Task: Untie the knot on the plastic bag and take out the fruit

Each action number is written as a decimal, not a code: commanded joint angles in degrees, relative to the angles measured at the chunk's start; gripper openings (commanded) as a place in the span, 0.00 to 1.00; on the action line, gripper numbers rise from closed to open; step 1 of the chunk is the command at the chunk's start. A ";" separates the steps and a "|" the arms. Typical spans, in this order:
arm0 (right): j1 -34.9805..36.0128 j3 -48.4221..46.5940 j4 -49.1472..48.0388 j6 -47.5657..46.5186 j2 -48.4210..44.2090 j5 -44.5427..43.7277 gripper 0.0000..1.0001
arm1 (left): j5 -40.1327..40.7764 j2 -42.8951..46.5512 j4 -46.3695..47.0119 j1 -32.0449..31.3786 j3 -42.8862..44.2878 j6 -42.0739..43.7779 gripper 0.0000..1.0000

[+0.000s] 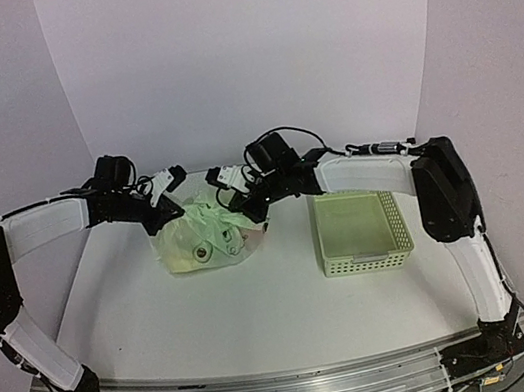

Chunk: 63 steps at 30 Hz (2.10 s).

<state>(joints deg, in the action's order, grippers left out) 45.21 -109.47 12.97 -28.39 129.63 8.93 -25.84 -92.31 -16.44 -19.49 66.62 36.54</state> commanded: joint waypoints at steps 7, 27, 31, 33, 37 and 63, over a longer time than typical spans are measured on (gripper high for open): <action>-2.67 23.45 -3.62 18.74 -21.71 -6.29 0.00 | -11.92 10.05 3.12 8.36 -4.36 12.66 0.00; 1.29 32.30 -2.61 18.79 -32.28 -2.42 0.65 | -28.31 15.57 -19.37 15.41 -7.34 33.61 0.71; 1.53 31.72 -0.99 16.94 -36.51 -3.33 0.91 | -35.97 11.84 -36.34 15.39 5.27 38.03 0.81; 3.68 31.20 -0.60 13.81 -37.06 -4.18 0.92 | -39.51 8.70 -43.64 14.32 11.76 39.12 0.80; 9.26 28.29 -0.29 6.95 -33.94 -2.16 0.94 | -26.97 6.86 -28.85 2.50 13.76 12.07 0.75; 12.94 16.45 -2.56 13.13 -20.92 -23.07 0.00 | 5.20 -3.11 -16.45 -7.57 15.96 2.53 0.00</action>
<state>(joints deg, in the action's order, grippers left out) 59.44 -94.62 11.32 -20.64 115.73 -10.92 -25.58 -101.22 -39.23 -28.46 83.71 42.02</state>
